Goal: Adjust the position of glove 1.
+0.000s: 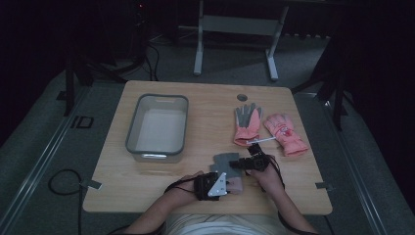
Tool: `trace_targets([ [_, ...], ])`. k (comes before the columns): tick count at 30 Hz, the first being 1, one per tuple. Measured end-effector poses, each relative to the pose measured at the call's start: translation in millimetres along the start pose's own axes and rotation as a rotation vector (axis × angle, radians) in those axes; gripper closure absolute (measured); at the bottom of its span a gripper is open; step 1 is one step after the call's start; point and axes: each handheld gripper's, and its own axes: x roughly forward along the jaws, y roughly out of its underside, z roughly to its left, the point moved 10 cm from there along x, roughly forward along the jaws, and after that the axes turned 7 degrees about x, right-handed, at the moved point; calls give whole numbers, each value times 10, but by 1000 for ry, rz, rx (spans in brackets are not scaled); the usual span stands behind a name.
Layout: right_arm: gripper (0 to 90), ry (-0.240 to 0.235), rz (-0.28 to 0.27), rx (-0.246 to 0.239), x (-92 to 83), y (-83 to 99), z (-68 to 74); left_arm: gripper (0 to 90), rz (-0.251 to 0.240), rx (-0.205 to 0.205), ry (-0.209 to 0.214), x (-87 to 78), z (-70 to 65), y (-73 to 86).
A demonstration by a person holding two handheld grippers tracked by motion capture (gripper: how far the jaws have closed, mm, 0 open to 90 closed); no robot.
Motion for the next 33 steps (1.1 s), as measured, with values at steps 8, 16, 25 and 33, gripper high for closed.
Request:
trace_targets([
  [8, 618, -78, 20, 9, 152, -77, 231, 701, -3, -18, 12, -10, 9, 13],
  [16, 736, 18, 20, -122, 261, -152, 389, 705, -3, -50, 4, -40, 23, 36],
  [25, 747, 0, -61, -157, 3, -307, 460, 709, 8, -62, 9, -149, 127, -11],
  [33, 747, -9, -113, -159, -171, -510, 480, 708, 8, -28, 7, -335, 352, -119],
])
